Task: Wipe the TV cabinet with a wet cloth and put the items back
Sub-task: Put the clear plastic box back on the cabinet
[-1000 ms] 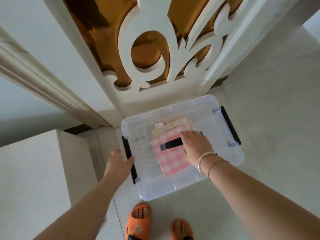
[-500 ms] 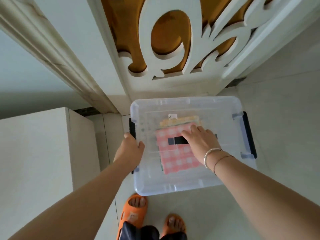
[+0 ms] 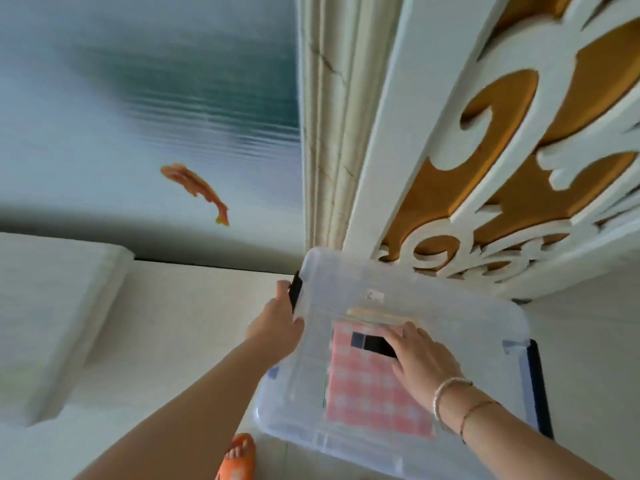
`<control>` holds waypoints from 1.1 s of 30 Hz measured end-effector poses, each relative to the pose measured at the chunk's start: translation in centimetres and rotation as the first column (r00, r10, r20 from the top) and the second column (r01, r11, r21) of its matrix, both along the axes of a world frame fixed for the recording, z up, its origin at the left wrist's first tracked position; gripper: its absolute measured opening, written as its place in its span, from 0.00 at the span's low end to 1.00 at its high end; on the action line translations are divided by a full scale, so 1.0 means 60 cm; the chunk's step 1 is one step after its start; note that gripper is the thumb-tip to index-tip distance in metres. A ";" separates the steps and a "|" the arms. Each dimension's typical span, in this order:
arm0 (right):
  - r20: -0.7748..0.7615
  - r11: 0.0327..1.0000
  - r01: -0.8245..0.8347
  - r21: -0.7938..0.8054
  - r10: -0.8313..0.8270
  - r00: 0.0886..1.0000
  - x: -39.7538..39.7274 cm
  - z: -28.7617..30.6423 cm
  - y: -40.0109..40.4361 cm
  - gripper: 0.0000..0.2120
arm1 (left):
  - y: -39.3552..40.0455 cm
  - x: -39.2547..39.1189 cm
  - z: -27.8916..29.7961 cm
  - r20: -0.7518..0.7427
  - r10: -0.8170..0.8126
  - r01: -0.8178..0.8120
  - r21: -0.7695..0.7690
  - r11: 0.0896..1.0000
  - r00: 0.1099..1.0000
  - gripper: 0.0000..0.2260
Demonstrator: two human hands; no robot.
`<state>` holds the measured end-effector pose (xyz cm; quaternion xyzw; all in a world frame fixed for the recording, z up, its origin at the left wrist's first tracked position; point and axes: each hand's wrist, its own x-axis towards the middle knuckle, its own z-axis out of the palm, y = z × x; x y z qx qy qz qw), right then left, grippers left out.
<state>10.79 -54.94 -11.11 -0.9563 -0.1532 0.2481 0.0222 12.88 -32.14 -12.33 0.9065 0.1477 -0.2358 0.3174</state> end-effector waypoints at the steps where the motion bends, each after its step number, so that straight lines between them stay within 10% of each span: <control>1: 0.005 1.000 -0.023 0.007 0.023 1.000 0.004 0.014 0.033 0.22 | 0.034 -0.004 0.013 0.019 0.017 -0.017 0.007 1.000 1.000 0.21; 15: -0.011 0.978 -0.205 0.021 0.206 0.979 0.035 -0.029 0.525 0.22 | 0.505 -0.054 -0.019 0.093 0.234 -0.247 0.186 0.951 0.968 0.23; 33: 0.105 0.975 -0.209 0.082 0.200 0.974 0.040 -0.038 0.674 0.14 | 0.635 -0.057 -0.023 0.140 0.185 -0.226 0.389 0.893 0.973 0.19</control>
